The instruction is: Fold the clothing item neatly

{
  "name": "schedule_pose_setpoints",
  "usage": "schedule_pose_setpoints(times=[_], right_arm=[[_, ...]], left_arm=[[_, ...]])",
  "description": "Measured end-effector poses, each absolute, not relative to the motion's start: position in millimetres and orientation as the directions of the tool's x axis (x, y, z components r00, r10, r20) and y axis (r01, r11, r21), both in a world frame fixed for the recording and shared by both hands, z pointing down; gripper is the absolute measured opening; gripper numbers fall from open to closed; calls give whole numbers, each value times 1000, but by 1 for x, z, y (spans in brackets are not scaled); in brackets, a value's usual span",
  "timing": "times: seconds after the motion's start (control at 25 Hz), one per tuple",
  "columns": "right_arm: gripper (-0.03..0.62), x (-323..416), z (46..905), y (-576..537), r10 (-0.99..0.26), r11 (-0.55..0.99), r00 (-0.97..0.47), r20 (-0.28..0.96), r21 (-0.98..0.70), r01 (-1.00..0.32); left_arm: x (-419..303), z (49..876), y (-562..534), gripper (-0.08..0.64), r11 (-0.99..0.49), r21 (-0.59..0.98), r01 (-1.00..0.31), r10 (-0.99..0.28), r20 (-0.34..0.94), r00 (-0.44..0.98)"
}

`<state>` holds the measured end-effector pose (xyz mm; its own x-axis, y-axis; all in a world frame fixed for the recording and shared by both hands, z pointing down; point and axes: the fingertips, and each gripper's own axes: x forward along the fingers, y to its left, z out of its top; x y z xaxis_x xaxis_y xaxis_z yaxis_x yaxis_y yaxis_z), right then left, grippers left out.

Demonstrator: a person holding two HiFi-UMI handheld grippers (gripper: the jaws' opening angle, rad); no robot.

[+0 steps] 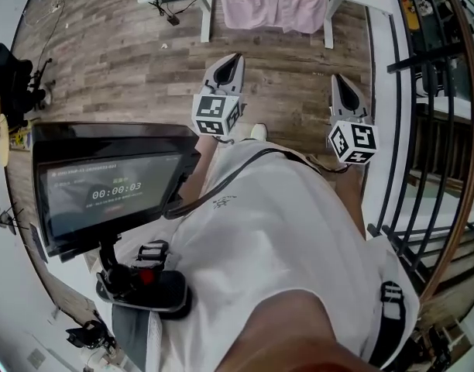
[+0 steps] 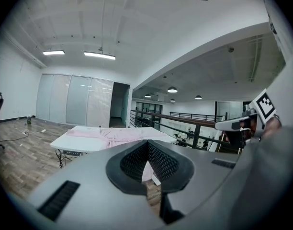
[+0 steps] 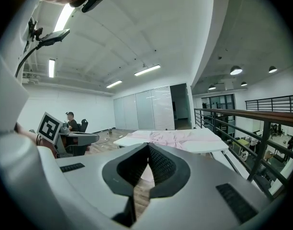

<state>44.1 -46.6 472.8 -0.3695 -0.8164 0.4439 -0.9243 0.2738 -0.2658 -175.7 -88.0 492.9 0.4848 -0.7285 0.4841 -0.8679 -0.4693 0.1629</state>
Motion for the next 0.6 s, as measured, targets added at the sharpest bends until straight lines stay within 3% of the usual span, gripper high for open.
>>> schedule_pose_setpoints(times=[0.6], right_arm=[[5, 53, 465, -60, -847, 251, -346, 404, -270, -930]], left_arm=[[-169, 486, -102, -2, -486, 183, -854, -728, 455, 512]])
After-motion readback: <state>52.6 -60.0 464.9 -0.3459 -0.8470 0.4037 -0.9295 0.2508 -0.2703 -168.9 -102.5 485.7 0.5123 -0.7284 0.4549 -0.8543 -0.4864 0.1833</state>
